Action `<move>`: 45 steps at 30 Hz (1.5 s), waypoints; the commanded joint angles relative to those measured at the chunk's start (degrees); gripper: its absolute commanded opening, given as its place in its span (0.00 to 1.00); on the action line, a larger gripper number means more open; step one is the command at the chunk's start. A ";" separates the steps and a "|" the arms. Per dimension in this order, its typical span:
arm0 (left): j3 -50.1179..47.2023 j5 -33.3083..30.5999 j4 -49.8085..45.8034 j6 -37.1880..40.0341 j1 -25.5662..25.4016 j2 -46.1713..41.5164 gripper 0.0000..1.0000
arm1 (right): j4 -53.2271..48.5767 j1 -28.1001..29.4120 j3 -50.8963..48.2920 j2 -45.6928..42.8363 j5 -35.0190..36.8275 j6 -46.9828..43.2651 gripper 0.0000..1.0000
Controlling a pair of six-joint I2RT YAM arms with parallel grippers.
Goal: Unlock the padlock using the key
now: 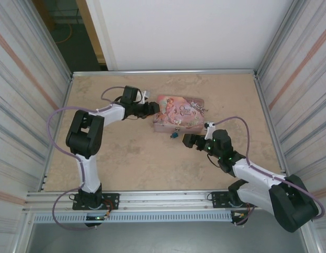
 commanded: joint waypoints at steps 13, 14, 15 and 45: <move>-18.06 -2.88 3.51 -3.27 -2.29 -8.98 0.46 | 4.83 -9.74 6.02 9.55 -21.11 -1.09 0.99; -19.27 -3.18 3.74 -3.62 -2.40 -9.83 0.46 | 5.24 -9.84 6.59 10.97 -21.53 -1.32 0.99; -20.33 -3.55 3.78 -3.81 -2.49 -10.72 0.46 | 5.49 -10.01 7.15 12.07 -21.85 -1.79 0.99; -23.07 -7.80 -5.51 -4.49 -1.82 -35.60 0.46 | 10.68 -13.20 2.36 14.86 -30.05 -15.09 0.91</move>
